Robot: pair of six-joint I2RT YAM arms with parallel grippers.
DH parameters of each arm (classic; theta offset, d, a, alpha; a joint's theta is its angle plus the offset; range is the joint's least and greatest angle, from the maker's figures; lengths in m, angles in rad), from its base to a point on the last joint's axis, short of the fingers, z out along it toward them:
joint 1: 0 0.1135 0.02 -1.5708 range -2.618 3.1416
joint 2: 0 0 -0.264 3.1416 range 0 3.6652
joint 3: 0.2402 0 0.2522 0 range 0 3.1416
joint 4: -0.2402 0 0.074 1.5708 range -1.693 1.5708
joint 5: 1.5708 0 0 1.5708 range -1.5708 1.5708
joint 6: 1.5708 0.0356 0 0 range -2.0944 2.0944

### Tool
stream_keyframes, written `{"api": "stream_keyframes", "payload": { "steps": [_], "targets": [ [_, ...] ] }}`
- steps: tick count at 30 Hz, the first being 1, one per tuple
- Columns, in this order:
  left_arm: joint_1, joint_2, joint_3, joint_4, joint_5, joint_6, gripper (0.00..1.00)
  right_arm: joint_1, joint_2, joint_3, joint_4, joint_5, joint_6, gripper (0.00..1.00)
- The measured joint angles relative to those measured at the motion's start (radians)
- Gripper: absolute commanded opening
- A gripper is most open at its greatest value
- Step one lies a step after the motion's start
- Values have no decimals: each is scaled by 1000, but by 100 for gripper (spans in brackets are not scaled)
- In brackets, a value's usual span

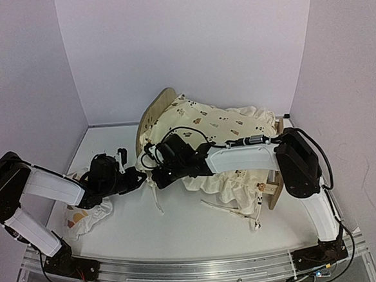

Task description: Set up the pet bed

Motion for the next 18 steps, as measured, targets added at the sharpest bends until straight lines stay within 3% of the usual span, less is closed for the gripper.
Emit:
{"api": "stream_keyframes", "payload": {
  "steps": [18],
  "targets": [
    [0,-119,-7,-95,10,26,0,3,84,56,140,42,18,0]
  ]
}}
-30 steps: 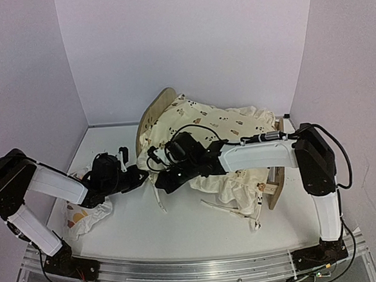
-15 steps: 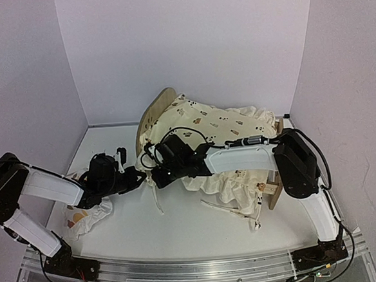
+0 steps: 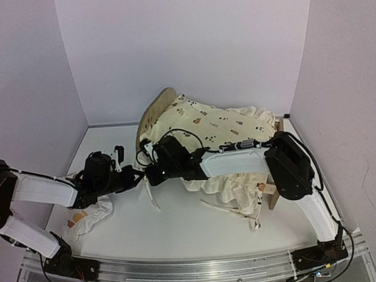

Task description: Set up the pet bed

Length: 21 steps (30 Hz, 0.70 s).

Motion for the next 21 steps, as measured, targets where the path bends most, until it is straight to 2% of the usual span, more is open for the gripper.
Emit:
{"api": "stream_keyframes", "payload": {
  "steps": [14,21],
  "targets": [
    [0,-78,32,-141,1,35,3,-15,49,-202,497,-192,-48,0],
    [0,-108,66,-193,2,53,7,-28,98,-216,700,-276,0,0]
  ]
}}
